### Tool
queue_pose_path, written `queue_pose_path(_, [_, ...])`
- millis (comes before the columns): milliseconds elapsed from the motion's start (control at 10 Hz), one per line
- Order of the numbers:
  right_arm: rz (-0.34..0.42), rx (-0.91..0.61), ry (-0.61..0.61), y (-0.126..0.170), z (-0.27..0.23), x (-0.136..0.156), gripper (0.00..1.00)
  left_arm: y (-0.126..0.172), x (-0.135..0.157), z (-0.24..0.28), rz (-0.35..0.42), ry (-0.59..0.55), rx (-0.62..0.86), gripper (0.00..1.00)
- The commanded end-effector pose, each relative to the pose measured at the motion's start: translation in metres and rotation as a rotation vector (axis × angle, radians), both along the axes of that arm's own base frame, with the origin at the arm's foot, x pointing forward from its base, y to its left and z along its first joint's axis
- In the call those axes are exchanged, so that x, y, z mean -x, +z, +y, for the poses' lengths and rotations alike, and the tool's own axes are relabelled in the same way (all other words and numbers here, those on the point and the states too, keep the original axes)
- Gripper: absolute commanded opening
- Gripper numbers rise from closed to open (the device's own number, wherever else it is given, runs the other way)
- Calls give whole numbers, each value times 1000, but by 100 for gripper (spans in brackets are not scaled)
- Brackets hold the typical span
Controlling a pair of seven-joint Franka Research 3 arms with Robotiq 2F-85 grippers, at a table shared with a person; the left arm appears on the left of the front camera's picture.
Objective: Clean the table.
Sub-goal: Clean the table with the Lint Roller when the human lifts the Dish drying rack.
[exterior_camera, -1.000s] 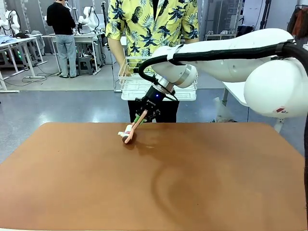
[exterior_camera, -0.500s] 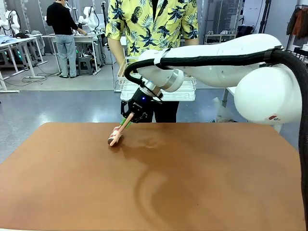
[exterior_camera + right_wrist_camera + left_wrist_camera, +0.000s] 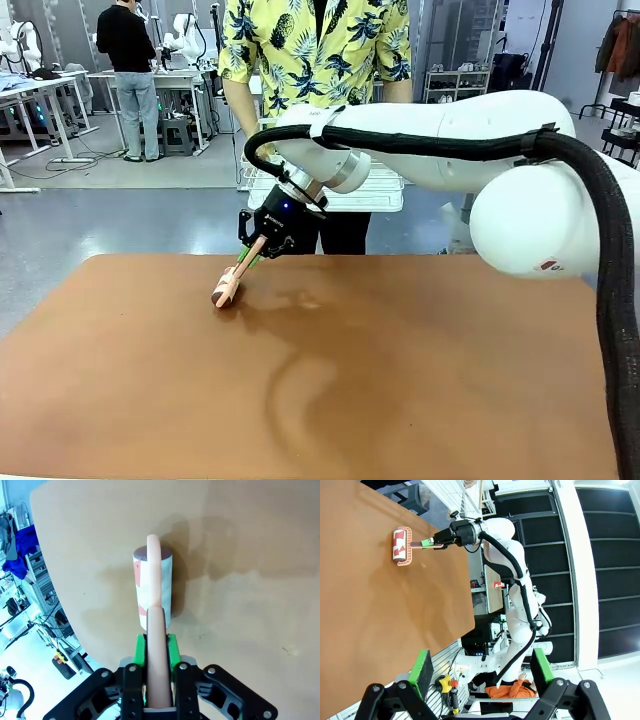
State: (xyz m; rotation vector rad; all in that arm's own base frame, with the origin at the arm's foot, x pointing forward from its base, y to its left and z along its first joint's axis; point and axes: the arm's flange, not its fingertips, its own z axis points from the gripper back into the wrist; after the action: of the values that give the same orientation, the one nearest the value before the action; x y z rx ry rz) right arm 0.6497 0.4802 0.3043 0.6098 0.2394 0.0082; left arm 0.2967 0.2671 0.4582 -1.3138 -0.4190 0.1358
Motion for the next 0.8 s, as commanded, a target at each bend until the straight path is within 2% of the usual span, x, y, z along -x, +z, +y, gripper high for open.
queue_pose_path(0, [45, 12, 29, 9, 23, -7, 21, 2, 1, 3, -31, -3, 14, 100])
queue_pose_path(200, [40, -1, 13, 28, 12, -13, 21, 2, 1, 3, -31, -3, 14, 100])
queue_pose_path(400, [-50, 15, 40, 70, -11, -6, 21, 2, 1, 3, -31, -3, 14, 100])
queue_pose_path(500, [-101, 61, 94, 104, -40, 2, 21, 2, 1, 3, -31, -3, 14, 100])
queue_pose_path(700, [-150, 149, 135, 145, -104, 13, 21, 2, 1, 3, -31, -3, 14, 100])
